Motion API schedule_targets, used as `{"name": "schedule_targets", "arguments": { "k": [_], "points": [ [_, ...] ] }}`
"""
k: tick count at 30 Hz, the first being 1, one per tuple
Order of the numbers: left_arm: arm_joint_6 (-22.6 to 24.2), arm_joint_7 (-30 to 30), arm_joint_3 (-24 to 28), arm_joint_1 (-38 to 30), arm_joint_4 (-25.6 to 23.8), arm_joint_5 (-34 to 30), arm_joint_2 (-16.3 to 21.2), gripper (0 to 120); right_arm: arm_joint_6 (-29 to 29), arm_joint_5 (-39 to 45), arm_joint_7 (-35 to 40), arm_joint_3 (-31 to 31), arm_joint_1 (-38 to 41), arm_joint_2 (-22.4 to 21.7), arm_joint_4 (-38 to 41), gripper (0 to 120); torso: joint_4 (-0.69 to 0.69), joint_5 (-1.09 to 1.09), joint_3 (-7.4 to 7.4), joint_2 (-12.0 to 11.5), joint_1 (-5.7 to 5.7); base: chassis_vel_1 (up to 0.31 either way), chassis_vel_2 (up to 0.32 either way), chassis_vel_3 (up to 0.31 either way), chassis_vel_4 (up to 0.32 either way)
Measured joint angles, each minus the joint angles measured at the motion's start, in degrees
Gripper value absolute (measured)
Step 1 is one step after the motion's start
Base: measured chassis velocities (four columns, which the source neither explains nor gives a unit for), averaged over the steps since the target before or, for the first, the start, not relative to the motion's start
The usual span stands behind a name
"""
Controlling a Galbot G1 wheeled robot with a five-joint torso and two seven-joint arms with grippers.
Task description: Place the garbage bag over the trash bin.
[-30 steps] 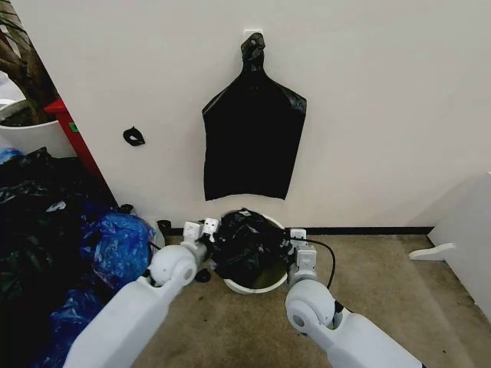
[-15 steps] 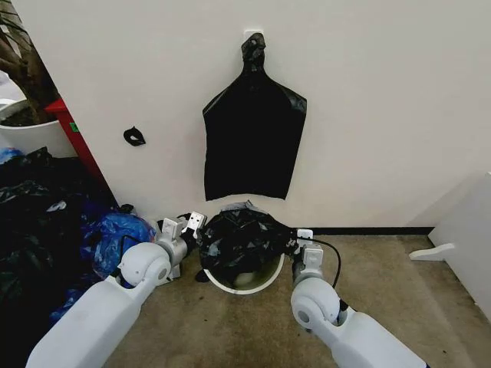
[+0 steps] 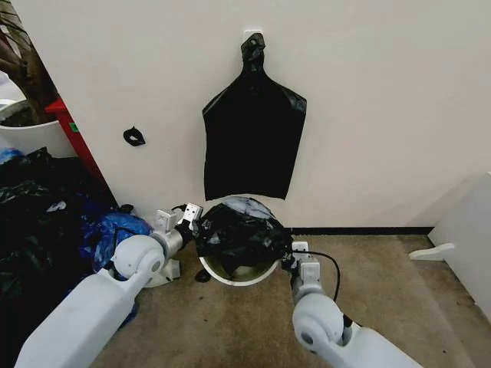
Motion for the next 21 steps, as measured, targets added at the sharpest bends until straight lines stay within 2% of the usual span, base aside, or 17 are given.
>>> {"name": "schedule_targets", "arguments": {
  "k": [2, 4, 6, 8, 9, 10, 12, 15, 17, 21],
  "points": [
    [-0.10, -0.09, 0.52, -0.32, 0.42, 0.80, 0.19, 1, 4.67, -6.79, -3.50, -0.18, 0.14, -1.28, -1.74, 31, 0.01, 0.01, 0.00, 0.00, 0.00, 0.000, 0.000, 0.000, 0.000],
    [-0.14, -0.08, 0.69, -0.40, 0.53, 1.04, 0.27, 1, 5.97, -8.55, -4.28, -0.17, 0.16, -1.67, -2.25, 31, 0.01, 0.01, 0.00, 0.00, 0.00, 0.000, 0.000, 0.000, 0.000],
    [-0.55, -0.01, 1.54, -0.93, 1.19, 2.45, 0.78, 1, 11.68, -17.57, -7.63, 0.69, 0.14, -3.66, -5.22, 43, 0.01, 0.01, 0.00, 0.00, 0.00, 0.000, 0.000, 0.000, 0.000],
    [-0.90, 0.00, 1.96, -1.49, 1.66, 3.08, 1.06, 1, 13.85, -22.38, -8.81, 1.44, 0.13, -5.02, -7.15, 51, 0.00, 0.01, 0.00, 0.00, 0.00, 0.000, 0.000, 0.000, 0.000],
    [-0.90, 0.00, 1.96, -1.49, 1.66, 3.08, 1.06, 1, 13.85, -22.38, -8.81, 1.44, 0.13, -5.02, -7.15, 51, 0.00, 0.01, 0.00, 0.00, 0.00, 0.000, 0.000, 0.000, 0.000],
    [-1.08, 0.05, 2.19, -1.95, 2.11, 3.43, 1.09, 1, 13.83, -23.59, -8.94, 1.65, 0.12, -5.93, -7.85, 60, 0.00, 0.01, 0.00, 0.00, 0.00, 0.000, 0.000, 0.000, 0.000],
    [-1.12, 0.06, 2.26, -2.16, 2.31, 3.55, 1.07, 1, 13.52, -23.57, -8.93, 1.65, 0.08, -6.28, -7.87, 62, 0.00, 0.01, 0.00, 0.00, 0.00, 0.000, 0.000, 0.000, 0.000],
    [-1.27, 0.09, 2.52, -3.02, 3.02, 4.20, 0.99, 1, 13.13, -22.23, -9.55, 1.52, -0.02, -7.46, -7.61, 77, 0.00, 0.01, 0.00, 0.00, 0.00, 0.000, 0.000, 0.000, 0.000],
    [-1.47, 0.18, 2.66, -3.19, 3.17, 4.68, 1.01, 1, 13.91, -22.03, -10.26, 1.46, 0.13, -7.67, -7.61, 80, -0.01, 0.01, 0.00, 0.00, 0.00, 0.000, 0.000, 0.000, 0.000],
    [-3.92, 0.43, 3.02, -3.46, 3.32, 7.19, 1.29, 1, 18.33, -22.00, -14.14, 1.22, 1.58, -8.03, -7.92, 97, 0.01, 0.01, 0.00, 0.00, 0.00, 0.000, 0.000, 0.000, 0.000]
  ]
}}
